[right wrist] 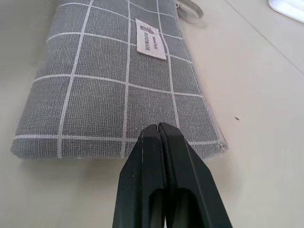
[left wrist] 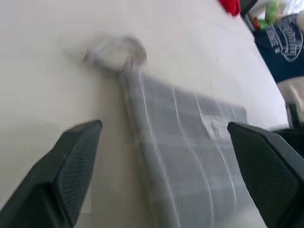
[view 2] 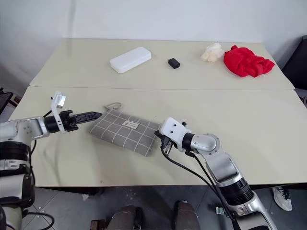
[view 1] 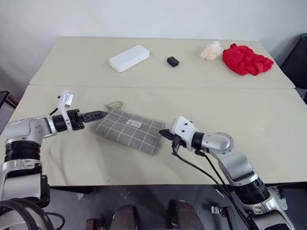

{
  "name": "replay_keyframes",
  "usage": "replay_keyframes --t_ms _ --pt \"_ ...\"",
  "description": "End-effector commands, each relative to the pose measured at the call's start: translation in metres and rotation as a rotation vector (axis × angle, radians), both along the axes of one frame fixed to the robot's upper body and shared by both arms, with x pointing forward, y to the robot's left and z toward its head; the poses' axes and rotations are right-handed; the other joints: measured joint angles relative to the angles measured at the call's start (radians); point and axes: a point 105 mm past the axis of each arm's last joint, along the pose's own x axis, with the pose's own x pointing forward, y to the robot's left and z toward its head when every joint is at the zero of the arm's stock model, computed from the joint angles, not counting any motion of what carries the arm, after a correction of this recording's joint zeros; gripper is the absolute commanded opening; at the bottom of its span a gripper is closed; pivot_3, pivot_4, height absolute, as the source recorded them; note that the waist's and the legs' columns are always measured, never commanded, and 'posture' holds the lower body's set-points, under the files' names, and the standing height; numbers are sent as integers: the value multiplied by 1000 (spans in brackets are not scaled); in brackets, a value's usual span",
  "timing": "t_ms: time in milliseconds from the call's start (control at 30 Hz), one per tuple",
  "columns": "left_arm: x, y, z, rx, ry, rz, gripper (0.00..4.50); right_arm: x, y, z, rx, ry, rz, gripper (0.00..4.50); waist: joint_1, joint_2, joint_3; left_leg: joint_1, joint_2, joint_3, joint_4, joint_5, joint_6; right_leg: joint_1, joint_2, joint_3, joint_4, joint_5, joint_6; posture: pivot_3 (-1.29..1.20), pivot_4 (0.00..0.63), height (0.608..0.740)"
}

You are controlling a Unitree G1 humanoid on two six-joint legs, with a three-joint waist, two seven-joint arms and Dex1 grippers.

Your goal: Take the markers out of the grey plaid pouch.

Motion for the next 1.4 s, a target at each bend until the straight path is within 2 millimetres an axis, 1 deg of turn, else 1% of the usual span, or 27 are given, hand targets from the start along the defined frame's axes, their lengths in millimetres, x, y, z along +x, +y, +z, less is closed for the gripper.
replay_keyframes --t_ms 33,100,167,200,300,467,600,700,767,833,900,967,1000,1067,1167,1267,1400 --pt "17 -9 1 59 -52 21 4500 -7 5 10 19 -30 25 35 -1 0 0 0 0 0 0 0 0 0 0 0 0 0 0 0 150 740" --pt "19 -20 -2 62 -38 -16 4500 -8 4 9 18 -23 21 35 -8 0 0 0 0 0 0 0 0 0 0 0 0 0 0 0 150 740" --pt "14 -35 -8 56 16 -100 4500 -8 1 9 18 -15 15 35 -13 0 0 0 0 0 -1 0 0 0 0 0 0 0 0 0 150 740" --pt "12 -38 -9 57 31 -122 4500 -8 0 9 18 -13 12 35 -16 0 0 0 0 0 -1 0 0 0 0 0 0 0 0 0 150 740" --pt "-7 -50 -18 73 134 -251 4500 -9 -8 12 19 -10 12 35 -20 0 0 0 0 0 -1 0 0 0 0 0 0 0 0 0 150 740" --pt "-29 -67 -12 10 178 -382 4500 -15 -22 13 8 2 35 35 -21 0 0 0 0 0 -1 0 0 0 0 0 -1 0 0 0 150 740" --pt "-44 -76 -9 -1 197 -441 4500 -11 -37 11 -24 17 3 35 -21 0 0 0 0 0 -1 0 0 0 0 0 -1 0 0 0 150 740" --pt "-52 -80 -8 -13 205 -451 4500 -8 -47 8 -55 29 -27 35 -21 0 0 0 0 -1 -1 0 0 0 0 0 -1 0 0 0 150 740" --pt "-60 -83 -10 -19 212 -454 4500 -8 -50 6 -68 37 -36 35 -21 0 0 0 0 -1 -1 0 0 0 0 0 -1 0 0 0 150 740" --pt "-66 -83 -13 -20 214 -436 4500 -8 -50 8 -57 25 -39 35 -21 0 0 0 0 -1 -1 0 0 0 0 1 -1 0 0 0 150 740" --pt "-70 -82 -15 -33 213 -413 4500 -14 -48 13 -23 33 -3 35 -20 0 0 0 0 -1 -1 0 0 0 0 1 0 0 0 0 150 740" --pt "-72 -78 -18 -47 219 -384 4500 -35 -45 17 -11 90 107 35 -19 0 0 0 0 -1 0 0 0 0 0 1 -1 0 0 0 150 740" --pt "-73 -77 -19 -51 220 -375 4500 -42 -45 17 -12 115 140 35 -16 0 0 0 0 -1 0 0 0 0 -1 1 -1 0 0 0 150 740" --pt "-73 -77 -22 -51 220 -364 4500 -50 -45 11 -27 185 143 35 -14 0 0 0 0 -1 0 0 0 1 -1 1 -1 0 0 0 150 740" --pt "-72 -81 -22 -54 217 -371 4500 -54 -47 -7 -88 268 105 35 -10 0 0 1 0 -2 1 0 0 2 -1 1 -1 0 0 0 150 740" --pt "-71 -85 -20 -57 208 -382 4500 -39 -54 -24 -139 258 -7 35 -1 0 0 1 0 -2 2 0 0 2 -1 1 -1 0 0 0 150 740" --pt "-74 -87 -18 -62 215 -403 4500 -25 -59 -31 -192 217 -65 35 2 -1 0 1 0 -1 2 0 0 2 -1 1 -1 0 0 0 150 740"
